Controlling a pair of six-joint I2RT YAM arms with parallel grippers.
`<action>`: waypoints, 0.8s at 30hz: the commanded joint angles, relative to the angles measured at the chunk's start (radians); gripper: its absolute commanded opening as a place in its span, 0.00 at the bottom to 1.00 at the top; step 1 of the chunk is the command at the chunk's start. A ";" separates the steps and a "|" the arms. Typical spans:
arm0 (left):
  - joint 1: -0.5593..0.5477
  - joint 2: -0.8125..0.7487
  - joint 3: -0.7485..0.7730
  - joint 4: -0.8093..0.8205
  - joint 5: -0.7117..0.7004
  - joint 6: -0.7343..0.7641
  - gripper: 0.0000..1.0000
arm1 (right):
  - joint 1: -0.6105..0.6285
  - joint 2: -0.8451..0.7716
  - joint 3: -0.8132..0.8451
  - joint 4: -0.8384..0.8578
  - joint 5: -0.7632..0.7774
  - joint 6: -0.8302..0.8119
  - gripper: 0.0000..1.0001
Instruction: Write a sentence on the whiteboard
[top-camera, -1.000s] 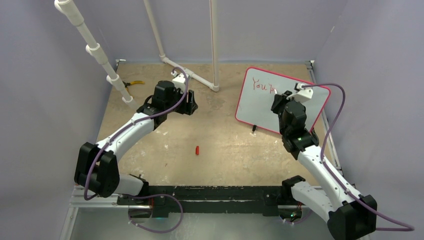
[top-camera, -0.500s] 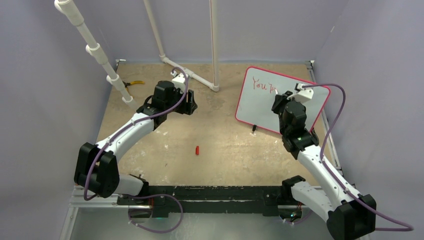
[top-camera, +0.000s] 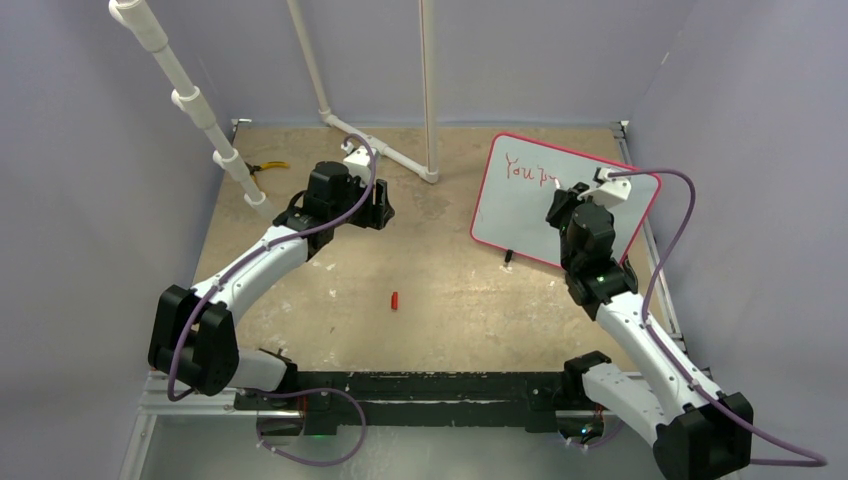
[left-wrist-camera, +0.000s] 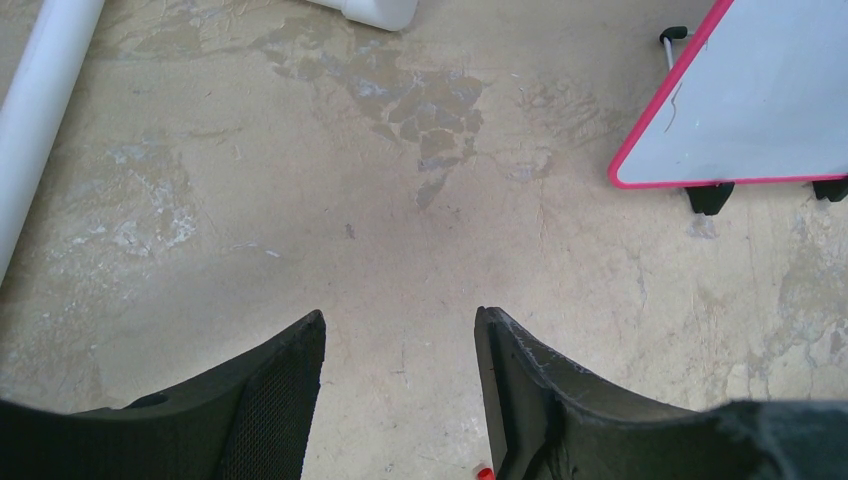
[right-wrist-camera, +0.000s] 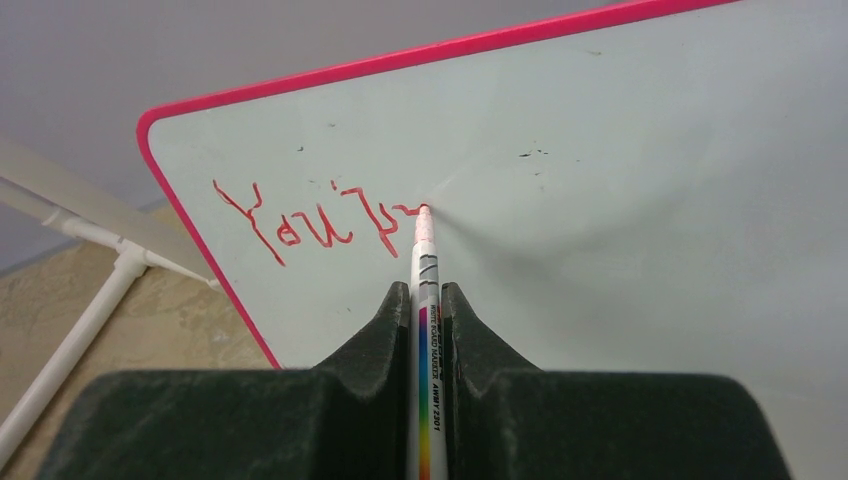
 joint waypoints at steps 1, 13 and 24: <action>-0.002 -0.035 -0.011 0.032 -0.007 0.005 0.56 | -0.011 -0.011 0.014 0.017 0.039 -0.003 0.00; -0.002 -0.034 -0.011 0.033 -0.009 0.005 0.56 | -0.013 0.004 0.030 0.069 0.000 -0.035 0.00; -0.002 -0.035 -0.012 0.034 -0.009 0.005 0.56 | -0.013 0.028 0.031 0.079 -0.062 -0.050 0.00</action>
